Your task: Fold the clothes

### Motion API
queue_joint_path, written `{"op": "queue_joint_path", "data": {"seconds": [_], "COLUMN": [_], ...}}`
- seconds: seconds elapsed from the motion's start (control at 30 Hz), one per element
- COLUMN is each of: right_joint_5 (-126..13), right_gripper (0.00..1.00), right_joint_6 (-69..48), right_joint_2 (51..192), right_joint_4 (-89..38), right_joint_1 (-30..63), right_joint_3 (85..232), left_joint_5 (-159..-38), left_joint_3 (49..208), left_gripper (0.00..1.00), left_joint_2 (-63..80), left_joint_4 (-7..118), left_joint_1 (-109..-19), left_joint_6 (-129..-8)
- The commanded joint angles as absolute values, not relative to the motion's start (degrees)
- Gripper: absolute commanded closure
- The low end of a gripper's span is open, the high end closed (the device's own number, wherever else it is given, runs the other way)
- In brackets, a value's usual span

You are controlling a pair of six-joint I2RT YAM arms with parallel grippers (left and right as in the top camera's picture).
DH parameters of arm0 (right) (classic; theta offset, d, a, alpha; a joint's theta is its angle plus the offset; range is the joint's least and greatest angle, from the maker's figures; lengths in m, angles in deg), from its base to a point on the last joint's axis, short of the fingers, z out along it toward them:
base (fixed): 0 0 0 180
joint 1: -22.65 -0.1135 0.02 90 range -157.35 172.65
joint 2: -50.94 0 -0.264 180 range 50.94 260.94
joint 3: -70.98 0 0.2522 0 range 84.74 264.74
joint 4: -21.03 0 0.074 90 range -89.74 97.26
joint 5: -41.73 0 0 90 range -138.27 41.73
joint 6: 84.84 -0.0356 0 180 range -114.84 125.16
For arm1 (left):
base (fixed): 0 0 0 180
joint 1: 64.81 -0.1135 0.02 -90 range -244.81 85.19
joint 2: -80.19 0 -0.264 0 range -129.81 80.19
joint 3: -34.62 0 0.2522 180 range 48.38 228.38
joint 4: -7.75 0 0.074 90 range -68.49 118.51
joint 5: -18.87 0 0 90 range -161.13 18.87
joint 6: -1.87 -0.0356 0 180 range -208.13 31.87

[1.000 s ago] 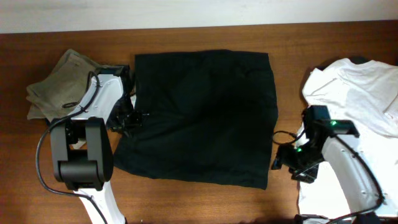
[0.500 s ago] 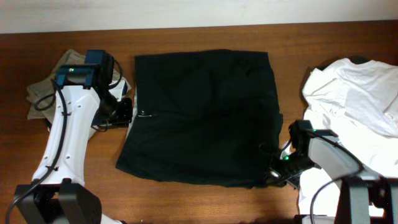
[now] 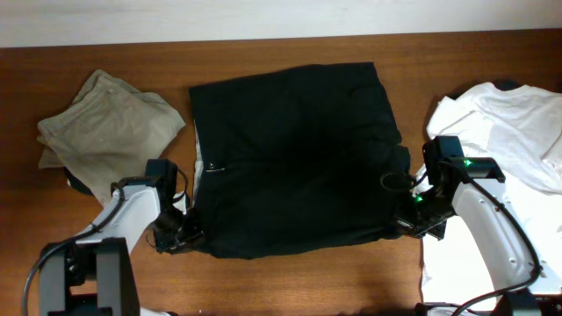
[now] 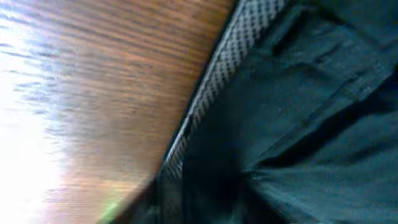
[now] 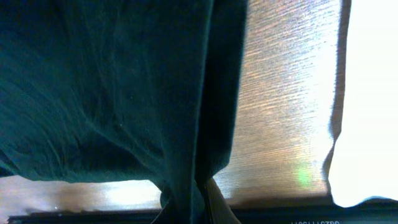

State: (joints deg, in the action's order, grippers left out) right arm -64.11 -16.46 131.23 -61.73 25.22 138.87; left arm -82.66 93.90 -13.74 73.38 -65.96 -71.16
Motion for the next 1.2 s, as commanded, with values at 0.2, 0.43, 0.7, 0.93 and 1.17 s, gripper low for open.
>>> {"op": "queue_joint_path", "data": {"seconds": [0.2,0.43,0.7,0.93,1.17], "right_joint_5": [-49.2,-46.8,-46.4,-49.8,-53.6], "right_gripper": [0.96,0.96,0.96,0.96,0.29], "right_joint_6": [-14.6,-14.6,-14.6,-14.6,-14.7], "right_joint_2": [127.7,127.3,142.5,160.1,165.7], "right_joint_4": [-81.9,-88.7,-82.4,-60.8,-53.4], "right_joint_1": [25.0,25.0,24.9,24.9,25.0], "right_joint_3": [168.5,189.2,190.8,190.8,190.8], "left_joint_5": [-89.4,-89.4,-83.3,-65.6,-64.5], "left_joint_3": [96.7,105.5,105.6,105.6,105.6], "left_gripper": [0.99,1.00,1.00,0.99,0.64], "left_joint_2": [8.4,33.8,25.8,-1.5,-8.2], "left_joint_4": [89.6,109.5,98.7,72.7,57.5], "left_joint_1": [-66.1,-66.1,-66.1,-66.0,-66.1], "left_joint_6": [-68.9,-65.4,-65.4,-67.2,-67.2]}}
